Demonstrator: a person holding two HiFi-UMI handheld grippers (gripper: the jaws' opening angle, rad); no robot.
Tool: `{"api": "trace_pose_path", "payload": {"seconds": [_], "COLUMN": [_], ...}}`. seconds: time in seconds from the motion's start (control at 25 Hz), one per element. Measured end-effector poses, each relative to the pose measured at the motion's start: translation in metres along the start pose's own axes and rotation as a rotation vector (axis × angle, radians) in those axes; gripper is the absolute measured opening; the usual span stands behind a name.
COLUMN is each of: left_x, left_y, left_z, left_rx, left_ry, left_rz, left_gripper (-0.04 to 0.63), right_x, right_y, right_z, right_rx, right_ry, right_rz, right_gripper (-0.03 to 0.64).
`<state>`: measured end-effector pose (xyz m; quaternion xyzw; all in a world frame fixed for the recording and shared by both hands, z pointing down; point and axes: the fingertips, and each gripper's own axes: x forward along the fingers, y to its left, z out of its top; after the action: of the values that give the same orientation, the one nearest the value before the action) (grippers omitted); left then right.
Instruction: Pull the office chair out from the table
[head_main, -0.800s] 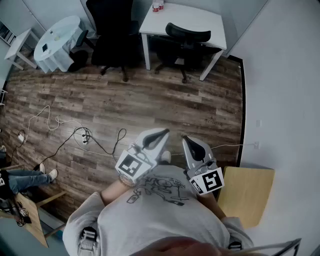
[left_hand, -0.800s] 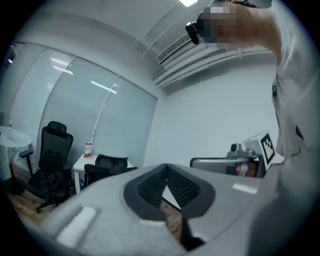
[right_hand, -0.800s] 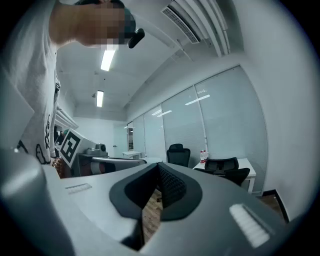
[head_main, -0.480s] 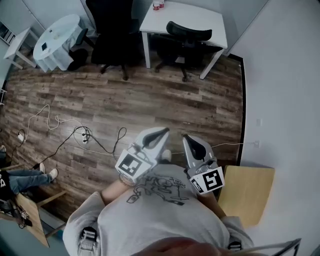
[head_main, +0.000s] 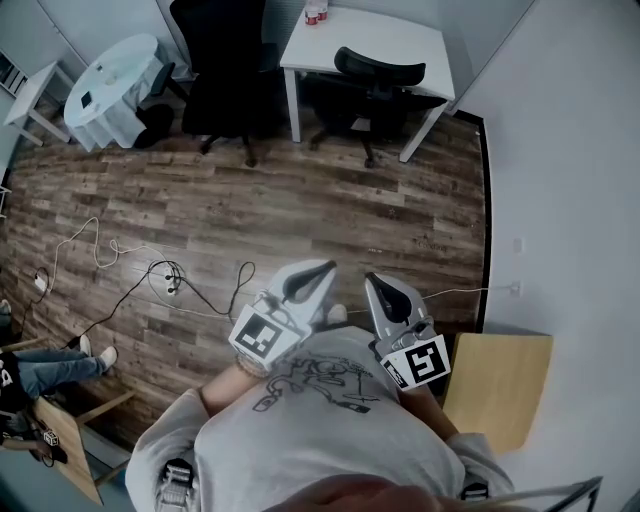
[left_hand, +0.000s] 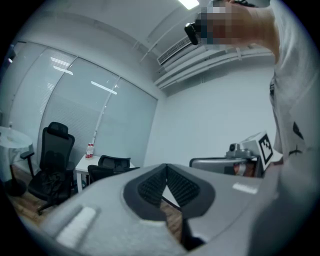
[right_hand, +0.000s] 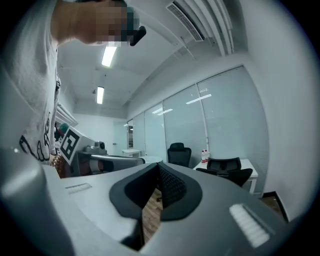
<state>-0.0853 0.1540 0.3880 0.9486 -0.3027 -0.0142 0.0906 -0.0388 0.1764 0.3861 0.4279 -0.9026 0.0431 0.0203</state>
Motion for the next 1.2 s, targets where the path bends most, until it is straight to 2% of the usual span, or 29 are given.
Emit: {"api": "trace_pose_path", "payload": {"seconds": [0.08, 0.28, 0.6, 0.84, 1.04, 1.2], "left_x": [-0.004, -0.01, 0.013, 0.075, 0.147, 0.2], "left_y": [0.007, 0.02, 0.051, 0.085, 0.111, 0.139], "left_z": [-0.002, -0.007, -0.008, -0.001, 0.003, 0.009], "left_rx": [0.007, 0.001, 0.015, 0.048, 0.078, 0.103], "left_ry": [0.006, 0.007, 0.002, 0.022, 0.043, 0.064], "left_rz": [0.006, 0.026, 0.045, 0.034, 0.023, 0.025], "left_gripper": [0.002, 0.002, 0.002, 0.002, 0.002, 0.002], "right_x": [0.004, 0.016, 0.048, 0.079, 0.1, 0.12], "right_y": [0.004, 0.004, -0.016, -0.079, -0.153, -0.213], "right_z": [0.002, -0.004, -0.013, -0.008, -0.006, -0.008], "right_rx": [0.006, -0.009, -0.052, -0.087, -0.072, -0.081], "right_ry": [-0.02, 0.015, 0.031, 0.034, 0.024, 0.059], "right_rz": [0.013, 0.017, 0.041, 0.032, 0.011, 0.011], "right_gripper": [0.006, 0.006, 0.006, 0.008, 0.008, 0.012]}}
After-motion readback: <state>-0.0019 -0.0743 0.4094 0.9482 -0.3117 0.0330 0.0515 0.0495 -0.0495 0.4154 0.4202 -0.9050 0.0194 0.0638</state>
